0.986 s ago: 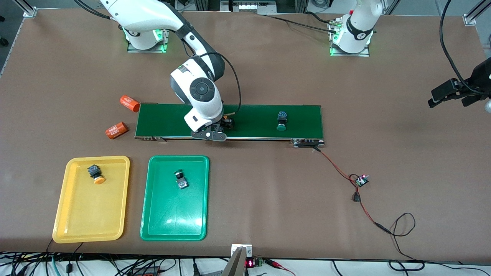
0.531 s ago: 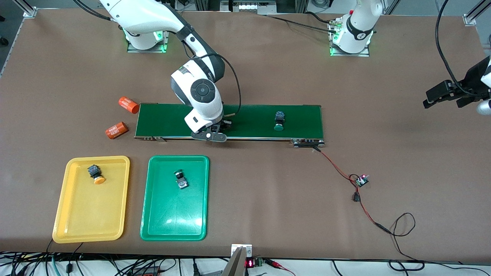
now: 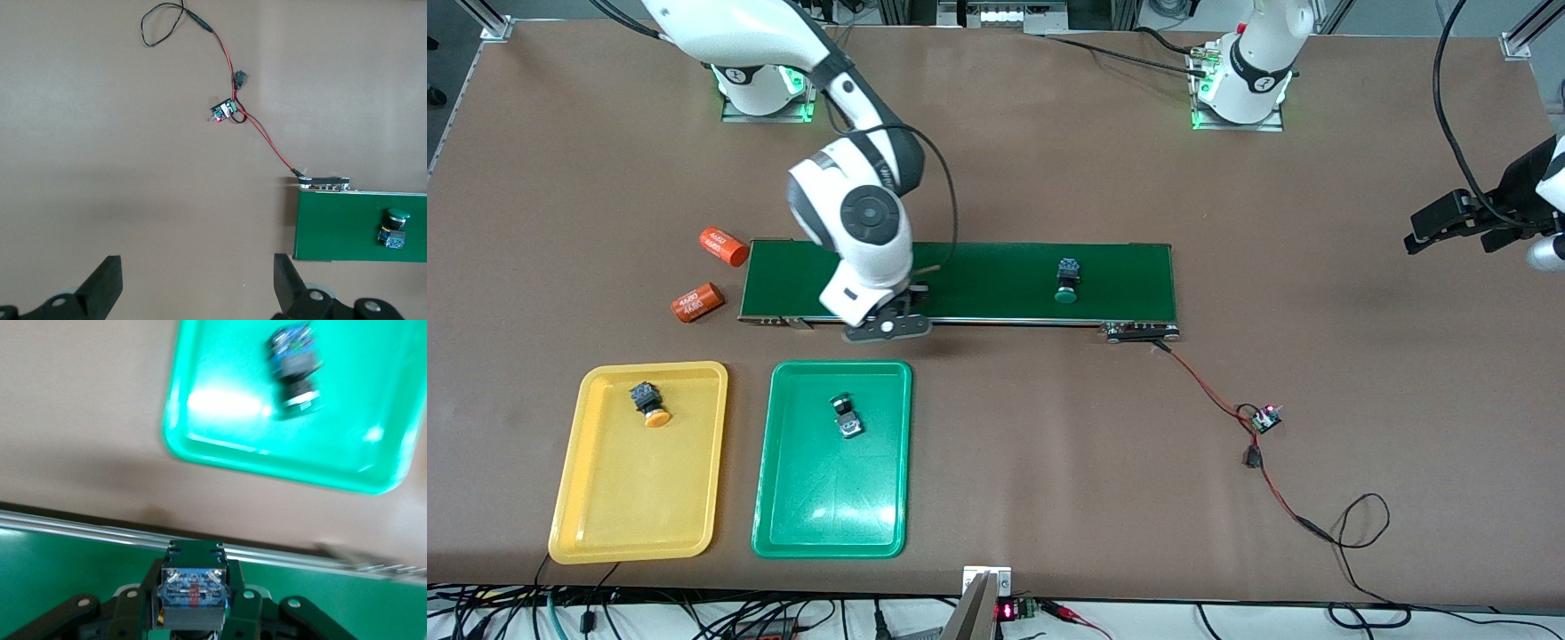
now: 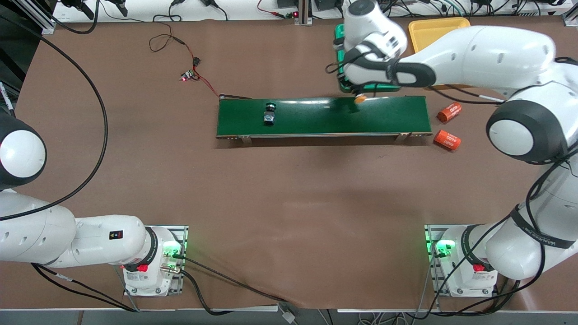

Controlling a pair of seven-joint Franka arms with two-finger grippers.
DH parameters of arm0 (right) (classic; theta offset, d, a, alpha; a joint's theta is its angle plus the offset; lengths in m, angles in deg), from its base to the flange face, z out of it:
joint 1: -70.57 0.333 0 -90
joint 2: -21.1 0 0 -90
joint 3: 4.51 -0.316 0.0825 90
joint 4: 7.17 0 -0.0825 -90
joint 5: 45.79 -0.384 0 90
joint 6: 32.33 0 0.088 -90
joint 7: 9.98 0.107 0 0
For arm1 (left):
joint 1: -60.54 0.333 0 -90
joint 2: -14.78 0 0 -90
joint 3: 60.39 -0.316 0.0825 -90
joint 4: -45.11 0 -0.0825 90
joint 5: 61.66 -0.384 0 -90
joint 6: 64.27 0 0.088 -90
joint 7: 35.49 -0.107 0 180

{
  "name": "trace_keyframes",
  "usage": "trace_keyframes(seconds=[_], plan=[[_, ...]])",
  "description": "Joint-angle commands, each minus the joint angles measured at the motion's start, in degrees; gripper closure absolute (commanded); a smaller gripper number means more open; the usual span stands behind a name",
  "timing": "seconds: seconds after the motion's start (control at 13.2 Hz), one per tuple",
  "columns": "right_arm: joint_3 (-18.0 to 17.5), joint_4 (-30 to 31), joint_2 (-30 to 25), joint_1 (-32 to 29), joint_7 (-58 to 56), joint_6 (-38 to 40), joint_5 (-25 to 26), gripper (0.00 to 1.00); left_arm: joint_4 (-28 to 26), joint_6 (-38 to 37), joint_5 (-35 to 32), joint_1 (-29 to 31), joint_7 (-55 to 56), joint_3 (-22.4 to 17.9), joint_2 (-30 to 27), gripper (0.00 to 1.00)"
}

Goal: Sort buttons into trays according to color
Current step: 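Carry the orange-capped button with the right gripper to the yellow tray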

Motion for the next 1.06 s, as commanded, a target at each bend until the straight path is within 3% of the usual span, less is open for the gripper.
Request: trace_keyframes(seconds=[0.0,0.23,0.61,0.99], plan=[[3.4,0.6,-5.2,-1.5,-14.0,5.2,0.4,0.90,-0.4,-0.8,-0.2,1.2,-0.3,0.2,-0.8,0.00],[3.9,0.7,-8.4,-7.4,-26.3,7.4,1.2,0.88,-0.4,-1.8,-0.2,1.8,-0.3,-0.2,-0.9,0.00],[4.1,0.4,-8.9,-19.3,-49.7,6.2,7.3,0.88,0.1,-1.7,-0.1,2.3,-0.4,0.2,-1.0,0.00],[3.9,-0.9,-3.8,-26.4,-60.7,-4.4,10.5,0.88,-0.3,-1.3,-0.1,2.3,-0.4,0.4,-1.3,0.00]])
